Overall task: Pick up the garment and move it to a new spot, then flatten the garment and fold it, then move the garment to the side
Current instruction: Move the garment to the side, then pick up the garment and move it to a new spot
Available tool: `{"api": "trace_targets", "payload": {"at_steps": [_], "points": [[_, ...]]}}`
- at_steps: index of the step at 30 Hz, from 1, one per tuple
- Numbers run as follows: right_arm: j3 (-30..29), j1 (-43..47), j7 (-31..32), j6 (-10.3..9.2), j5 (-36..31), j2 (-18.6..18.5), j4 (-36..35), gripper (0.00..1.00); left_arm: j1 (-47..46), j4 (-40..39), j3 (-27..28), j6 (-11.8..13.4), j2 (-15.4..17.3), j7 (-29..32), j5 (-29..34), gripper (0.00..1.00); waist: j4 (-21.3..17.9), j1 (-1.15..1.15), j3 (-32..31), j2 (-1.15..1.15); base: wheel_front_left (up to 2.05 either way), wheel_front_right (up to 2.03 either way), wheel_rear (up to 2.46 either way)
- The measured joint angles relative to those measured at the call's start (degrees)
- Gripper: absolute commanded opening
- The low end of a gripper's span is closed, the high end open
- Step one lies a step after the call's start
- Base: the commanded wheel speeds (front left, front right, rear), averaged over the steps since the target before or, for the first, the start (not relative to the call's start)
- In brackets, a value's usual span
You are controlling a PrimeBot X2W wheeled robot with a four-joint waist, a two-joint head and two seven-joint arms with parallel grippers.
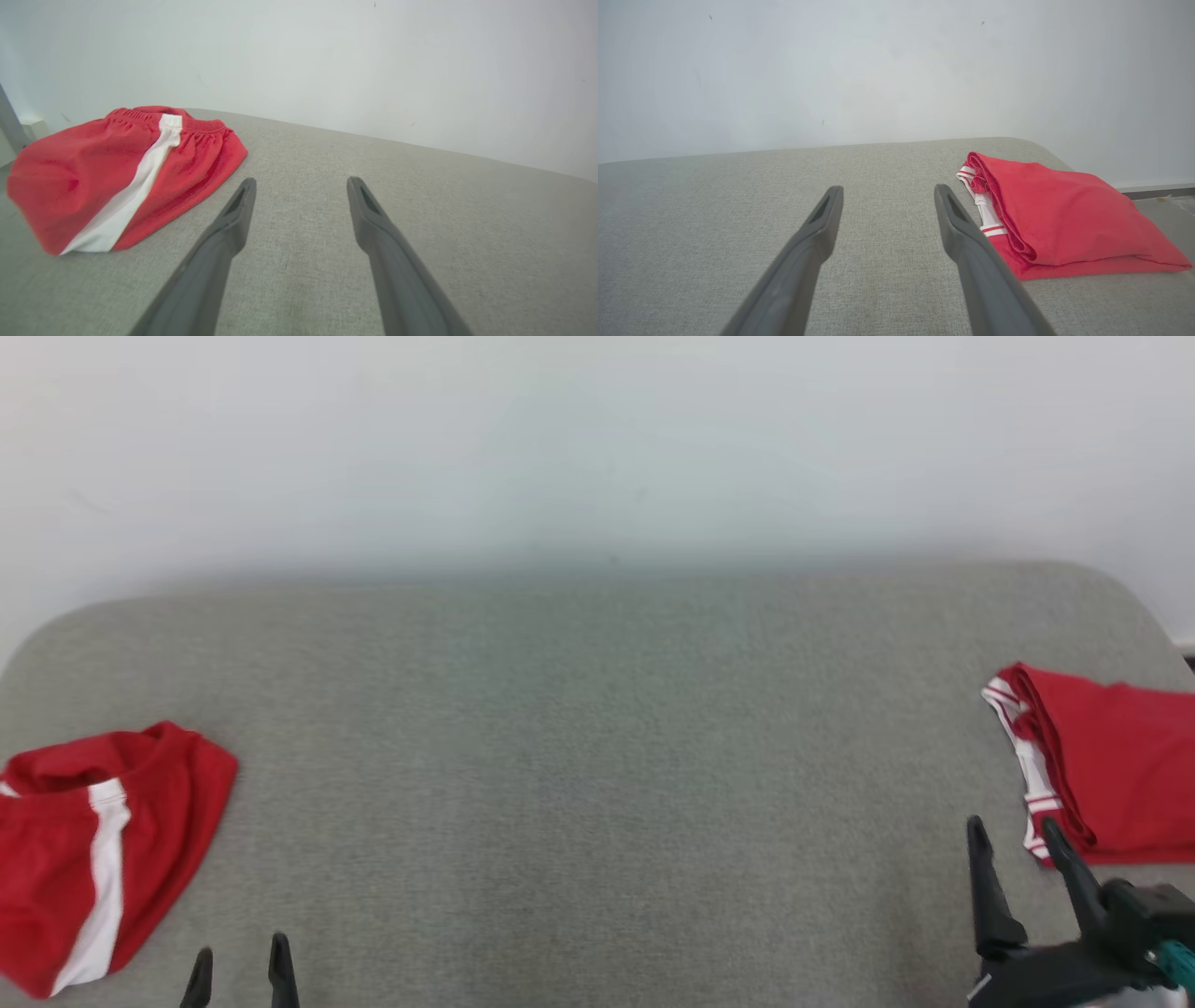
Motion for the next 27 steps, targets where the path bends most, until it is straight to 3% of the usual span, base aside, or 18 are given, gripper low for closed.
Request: {"api": "trace_targets", "payload": {"at_steps": [11, 27], "points": [[-3.5, 5.1, 0.6, 0.00, -2.9, 3.7, 0.4, 1.00, 3.6, 1.0, -1.5, -0.6, -0.3, 0.0, 2.3, 1.00, 4.6, 0.02, -6.0, 0.01, 0.00, 0.00, 0.00], [-1.8, 4.4, -0.9, 0.00, -3.2, 4.3, 4.8, 1.00, 3.9, 0.4, -4.2, -1.0, 1.0, 0.0, 1.7, 1.00, 4.8, 0.03, -6.3, 0.02, 0.00, 0.00, 0.00]]}}
